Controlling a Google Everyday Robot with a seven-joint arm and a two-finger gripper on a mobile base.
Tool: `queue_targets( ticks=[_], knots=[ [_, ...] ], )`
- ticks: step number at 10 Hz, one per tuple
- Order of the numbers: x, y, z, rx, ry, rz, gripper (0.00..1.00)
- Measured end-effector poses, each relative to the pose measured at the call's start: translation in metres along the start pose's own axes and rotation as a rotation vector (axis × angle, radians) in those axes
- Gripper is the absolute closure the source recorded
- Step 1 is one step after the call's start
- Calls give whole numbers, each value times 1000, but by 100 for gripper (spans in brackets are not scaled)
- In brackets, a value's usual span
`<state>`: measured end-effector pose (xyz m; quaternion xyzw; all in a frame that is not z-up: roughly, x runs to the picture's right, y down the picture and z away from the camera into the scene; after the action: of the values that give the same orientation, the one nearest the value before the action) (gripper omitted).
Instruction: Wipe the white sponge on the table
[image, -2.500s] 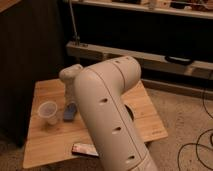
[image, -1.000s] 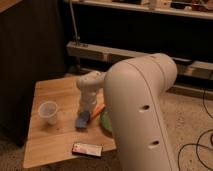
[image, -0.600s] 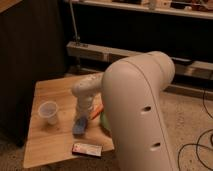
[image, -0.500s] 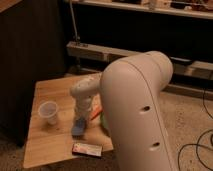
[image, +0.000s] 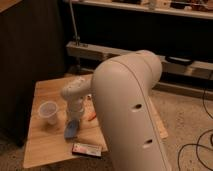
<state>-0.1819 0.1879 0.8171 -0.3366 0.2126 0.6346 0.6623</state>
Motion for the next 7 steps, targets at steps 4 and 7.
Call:
queue_targets(
  ticks=[4, 7],
  knots=[
    [-2, 18, 12, -8, 7, -30, 97],
    [-16, 37, 22, -8, 10, -46, 97]
  ],
)
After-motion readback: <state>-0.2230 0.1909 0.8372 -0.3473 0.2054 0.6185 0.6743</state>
